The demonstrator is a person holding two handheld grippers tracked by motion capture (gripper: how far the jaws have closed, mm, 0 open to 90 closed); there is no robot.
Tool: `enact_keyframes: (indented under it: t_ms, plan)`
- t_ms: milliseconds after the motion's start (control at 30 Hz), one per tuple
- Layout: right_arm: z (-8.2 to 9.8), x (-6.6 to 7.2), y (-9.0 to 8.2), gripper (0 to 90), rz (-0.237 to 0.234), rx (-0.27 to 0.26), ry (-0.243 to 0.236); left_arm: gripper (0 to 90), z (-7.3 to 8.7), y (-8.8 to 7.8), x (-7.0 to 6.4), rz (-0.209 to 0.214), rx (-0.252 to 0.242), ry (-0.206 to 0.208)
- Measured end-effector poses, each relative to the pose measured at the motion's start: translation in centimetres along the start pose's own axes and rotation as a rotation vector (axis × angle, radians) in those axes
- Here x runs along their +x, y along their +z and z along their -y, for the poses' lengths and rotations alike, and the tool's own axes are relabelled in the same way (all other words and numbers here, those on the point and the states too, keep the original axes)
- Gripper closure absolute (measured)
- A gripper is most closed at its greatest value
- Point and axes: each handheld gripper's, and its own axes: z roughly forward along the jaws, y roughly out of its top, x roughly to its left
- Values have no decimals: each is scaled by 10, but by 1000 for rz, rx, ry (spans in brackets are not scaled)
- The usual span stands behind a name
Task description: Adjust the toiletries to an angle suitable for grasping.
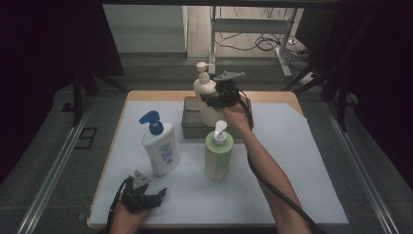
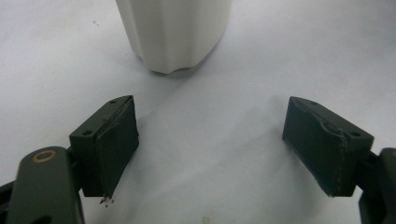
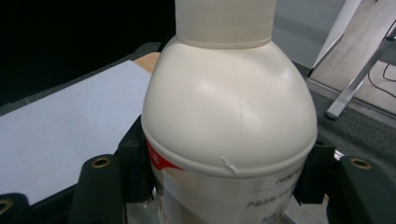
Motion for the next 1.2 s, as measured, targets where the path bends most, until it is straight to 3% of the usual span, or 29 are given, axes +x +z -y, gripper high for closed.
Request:
enact_keyframes:
  t_ms: [1200]
  plan:
    - [34, 5, -9, 367, -43, 41, -17, 178, 0, 0, 0, 1, 1, 0]
